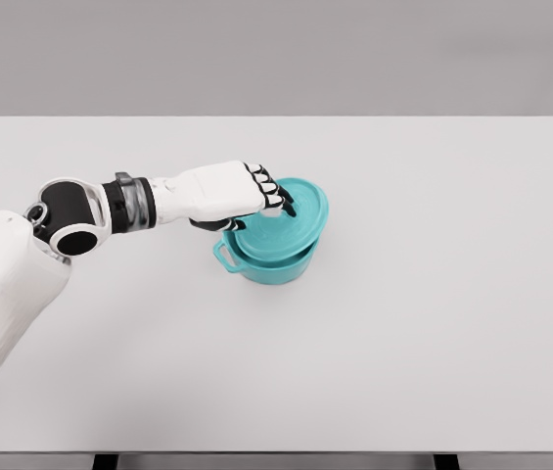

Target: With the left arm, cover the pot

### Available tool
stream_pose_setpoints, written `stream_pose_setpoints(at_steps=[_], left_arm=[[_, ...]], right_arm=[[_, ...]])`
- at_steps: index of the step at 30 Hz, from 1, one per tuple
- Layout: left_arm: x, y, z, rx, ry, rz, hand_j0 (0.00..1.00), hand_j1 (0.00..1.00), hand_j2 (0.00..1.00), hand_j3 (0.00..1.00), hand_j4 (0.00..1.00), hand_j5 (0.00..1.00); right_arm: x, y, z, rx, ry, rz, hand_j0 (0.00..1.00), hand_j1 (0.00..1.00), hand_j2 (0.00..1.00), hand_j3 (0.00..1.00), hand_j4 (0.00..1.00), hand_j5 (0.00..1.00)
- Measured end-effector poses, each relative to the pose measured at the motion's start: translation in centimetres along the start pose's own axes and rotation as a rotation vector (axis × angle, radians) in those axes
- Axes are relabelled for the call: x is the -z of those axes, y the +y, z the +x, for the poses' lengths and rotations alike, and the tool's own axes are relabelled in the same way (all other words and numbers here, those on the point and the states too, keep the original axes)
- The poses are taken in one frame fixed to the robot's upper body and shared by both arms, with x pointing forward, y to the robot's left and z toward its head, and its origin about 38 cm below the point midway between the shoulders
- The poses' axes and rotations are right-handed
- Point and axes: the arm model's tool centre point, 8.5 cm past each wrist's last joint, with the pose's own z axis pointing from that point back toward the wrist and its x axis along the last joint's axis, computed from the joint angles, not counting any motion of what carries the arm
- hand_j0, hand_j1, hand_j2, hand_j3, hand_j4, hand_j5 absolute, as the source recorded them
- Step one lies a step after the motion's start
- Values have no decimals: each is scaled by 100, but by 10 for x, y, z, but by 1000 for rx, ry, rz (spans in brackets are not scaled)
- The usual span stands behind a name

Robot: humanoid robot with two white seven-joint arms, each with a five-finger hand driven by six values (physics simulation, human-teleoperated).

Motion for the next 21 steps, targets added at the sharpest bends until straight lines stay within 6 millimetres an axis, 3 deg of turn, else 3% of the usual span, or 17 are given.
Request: stream_pose_setpoints(at_steps=[4, 21], left_arm=[[0, 1, 0, 0, -1, 3, 62, 62, 62, 62, 62, 62], [-1, 8, 1, 24, -3, 9, 73, 73, 73, 73, 73, 73]], right_arm=[[0, 0, 0, 0, 0, 0, 100, 100, 100, 100, 100, 100], [0, 0, 0, 0, 0, 0, 100, 100, 100, 100, 100, 100]])
